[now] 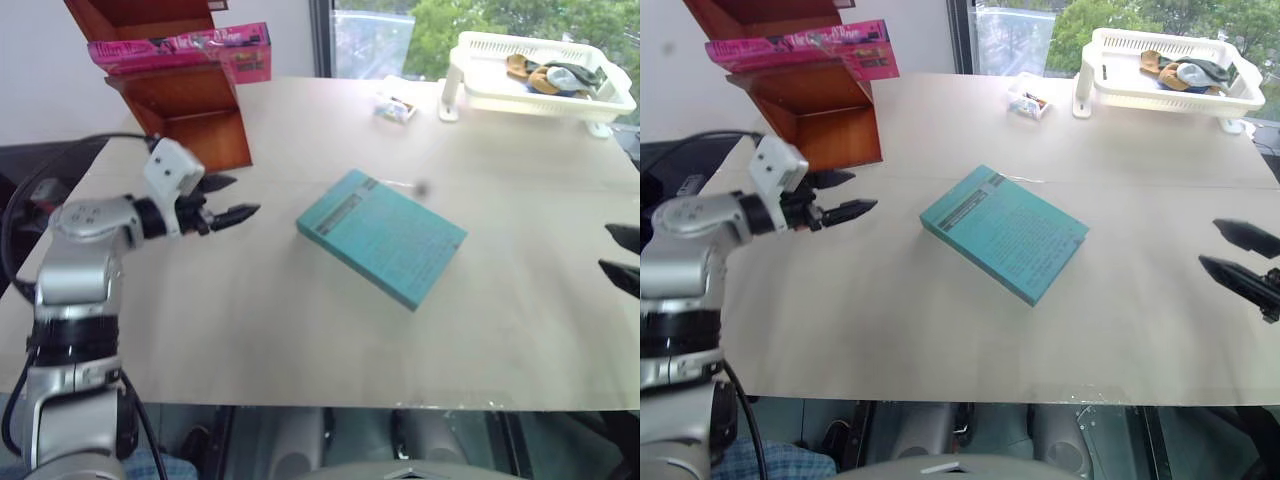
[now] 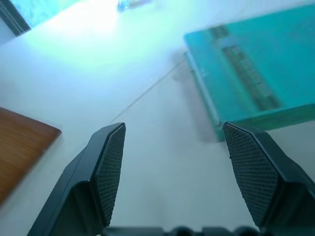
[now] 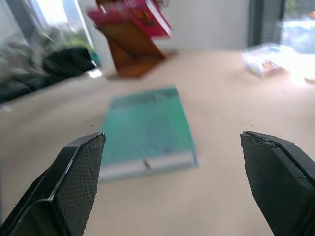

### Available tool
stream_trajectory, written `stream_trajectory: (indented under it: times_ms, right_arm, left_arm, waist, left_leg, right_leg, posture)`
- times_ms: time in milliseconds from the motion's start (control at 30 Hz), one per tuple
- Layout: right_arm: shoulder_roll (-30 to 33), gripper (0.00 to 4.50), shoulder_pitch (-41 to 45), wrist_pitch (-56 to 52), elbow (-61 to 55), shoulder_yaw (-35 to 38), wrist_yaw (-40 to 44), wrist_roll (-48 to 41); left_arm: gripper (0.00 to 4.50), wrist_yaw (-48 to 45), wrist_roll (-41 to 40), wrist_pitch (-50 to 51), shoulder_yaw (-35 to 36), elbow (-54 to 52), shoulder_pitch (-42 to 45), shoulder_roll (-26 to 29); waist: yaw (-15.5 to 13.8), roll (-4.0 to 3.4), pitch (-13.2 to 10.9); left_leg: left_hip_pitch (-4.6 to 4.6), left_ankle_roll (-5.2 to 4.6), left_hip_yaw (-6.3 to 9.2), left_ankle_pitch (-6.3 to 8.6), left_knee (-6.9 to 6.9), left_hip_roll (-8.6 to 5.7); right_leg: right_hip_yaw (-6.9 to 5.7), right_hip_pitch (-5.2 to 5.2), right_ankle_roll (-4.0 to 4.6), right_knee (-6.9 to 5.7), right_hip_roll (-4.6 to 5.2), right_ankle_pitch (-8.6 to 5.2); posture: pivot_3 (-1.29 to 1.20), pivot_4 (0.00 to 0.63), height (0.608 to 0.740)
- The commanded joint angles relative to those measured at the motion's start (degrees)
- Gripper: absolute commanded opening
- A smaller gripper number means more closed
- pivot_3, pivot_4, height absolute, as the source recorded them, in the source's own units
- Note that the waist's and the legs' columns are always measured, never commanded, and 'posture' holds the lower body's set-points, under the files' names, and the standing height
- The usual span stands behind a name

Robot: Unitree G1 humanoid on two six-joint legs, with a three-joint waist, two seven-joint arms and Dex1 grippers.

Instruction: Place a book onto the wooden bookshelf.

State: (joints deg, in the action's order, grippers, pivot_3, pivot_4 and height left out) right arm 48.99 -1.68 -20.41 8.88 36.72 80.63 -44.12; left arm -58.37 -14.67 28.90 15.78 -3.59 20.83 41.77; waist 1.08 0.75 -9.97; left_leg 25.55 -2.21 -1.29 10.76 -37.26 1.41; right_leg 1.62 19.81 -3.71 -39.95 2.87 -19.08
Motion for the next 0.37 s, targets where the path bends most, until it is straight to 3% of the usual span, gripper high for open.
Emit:
stream_trajectory:
  times_ms: [33, 100, 267, 367]
  right_arm:
    - [-0.1, 4.5, -1.6, 6.1, 3.5, -0.2, -1.0, 5.2]
    - [-0.1, 4.5, -3.2, 9.8, 6.1, -1.6, -1.2, 8.8]
    - [-0.5, 4.5, -4.5, 13.7, 9.4, -2.3, -2.3, 11.7]
    - [-0.8, 4.5, -4.9, 14.0, 10.3, -2.5, -2.1, 11.7]
  left_arm:
    - [3.43, 4.3, -0.5, -2.5, 1.3, -2.3, -6.4, -2.5]
    - [3.43, 6.2, -2.2, -3.0, 1.9, -2.0, -9.4, -5.2]
    - [3.43, 8.6, -4.3, -3.5, 0.5, -3.7, -13.8, -8.6]
    - [3.43, 8.3, -3.6, -5.2, -0.9, -3.3, -15.1, -7.7]
  waist:
    - [-0.2, -0.01, 0.0]
    - [-0.5, 0.09, 0.0]
    - [-0.5, 0.04, 0.0]
    - [-0.4, 0.03, 0.0]
  left_leg:
    - [-0.31, 0.0, -0.04, 0.01, 0.1, 0.0]
    - [-0.79, 0.02, -0.05, 0.02, 0.18, -0.03]
    - [-0.86, 0.03, -0.02, 0.02, 0.15, -0.06]
    - [-0.85, 0.03, -0.02, 0.02, 0.17, -0.07]
  right_leg:
    - [0.02, -0.28, 0.01, 0.08, 0.03, -0.01]
    - [0.0, -0.68, 0.03, 0.13, 0.15, -0.02]
    - [0.01, -0.77, 0.05, 0.17, 0.51, -0.01]
    - [0.1, -0.79, 0.06, 0.16, 0.58, -0.01]
  posture:
    - [0.0, 0.15, 0.74]
    - [0.0, 0.15, 0.74]
    - [0.0, 0.15, 0.74]
    - [0.0, 0.15, 0.74]
